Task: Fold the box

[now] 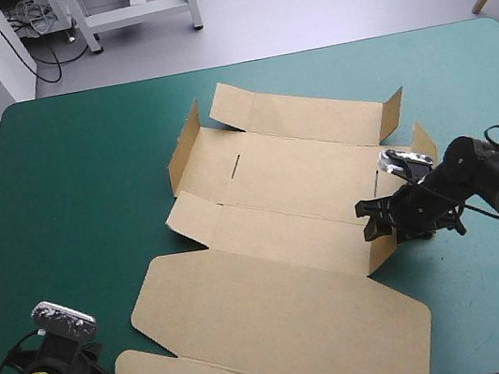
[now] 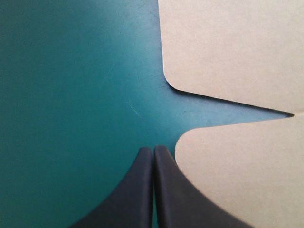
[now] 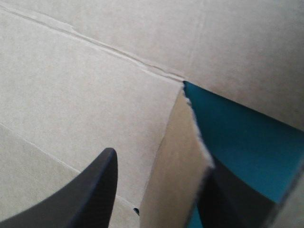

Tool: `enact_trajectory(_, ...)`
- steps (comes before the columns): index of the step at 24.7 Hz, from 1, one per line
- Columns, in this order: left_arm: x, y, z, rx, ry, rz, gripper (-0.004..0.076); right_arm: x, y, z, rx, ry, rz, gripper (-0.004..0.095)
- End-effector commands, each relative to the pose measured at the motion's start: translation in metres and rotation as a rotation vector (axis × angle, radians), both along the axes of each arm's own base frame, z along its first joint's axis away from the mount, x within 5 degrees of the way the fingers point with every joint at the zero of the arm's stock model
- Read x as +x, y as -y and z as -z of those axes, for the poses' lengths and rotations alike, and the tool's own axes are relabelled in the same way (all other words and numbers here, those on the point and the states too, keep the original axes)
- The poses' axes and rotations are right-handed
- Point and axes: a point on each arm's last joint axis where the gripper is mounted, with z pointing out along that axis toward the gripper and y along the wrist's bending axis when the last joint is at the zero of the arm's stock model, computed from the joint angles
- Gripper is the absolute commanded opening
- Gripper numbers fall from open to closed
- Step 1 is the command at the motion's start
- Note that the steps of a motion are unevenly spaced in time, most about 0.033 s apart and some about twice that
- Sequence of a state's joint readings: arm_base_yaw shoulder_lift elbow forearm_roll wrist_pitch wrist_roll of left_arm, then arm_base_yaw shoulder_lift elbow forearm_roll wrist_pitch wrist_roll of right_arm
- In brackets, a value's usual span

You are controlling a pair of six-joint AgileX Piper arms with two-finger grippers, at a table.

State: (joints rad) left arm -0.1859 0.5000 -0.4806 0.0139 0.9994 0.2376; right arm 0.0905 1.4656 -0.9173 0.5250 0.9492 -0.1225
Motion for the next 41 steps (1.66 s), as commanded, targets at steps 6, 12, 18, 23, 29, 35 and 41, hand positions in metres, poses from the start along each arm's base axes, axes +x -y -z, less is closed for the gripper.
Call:
enact_trajectory(6, 0.005, 0.001, -0.009, -0.019, 0.06, -0.004, -0.001, 0.002, -0.009, -0.013, 0.001, 0.083, -0.016, 0.0122)
enact_trajectory(12, 0.005, 0.001, -0.009, -0.019, 0.06, -0.004, -0.001, 0.002, -0.006, -0.012, -0.037, 0.081, -0.035, -0.0009)
enact_trajectory(18, 0.005, 0.001, -0.009, -0.019, 0.06, -0.004, -0.001, 0.037, 0.004, -0.053, -0.237, 0.197, -0.141, -0.001)
enact_trajectory(23, 0.005, 0.001, -0.009, -0.019, 0.06, -0.004, -0.001, 0.077, 0.003, -0.069, -0.315, 0.241, -0.269, -0.001)
enact_trajectory(29, 0.005, 0.001, -0.009, -0.019, 0.06, -0.004, -0.001, 0.133, -0.006, -0.075, -0.352, 0.303, -0.461, -0.001)
enact_trajectory(35, 0.005, 0.001, -0.009, -0.019, 0.06, -0.004, -0.001, 0.17, -0.033, -0.073, -0.4, 0.415, -0.65, -0.0008)
enact_trajectory(41, 0.005, 0.001, -0.009, -0.019, 0.06, -0.004, -0.001, 0.185, -0.085, -0.067, -0.453, 0.539, -0.912, -0.001)
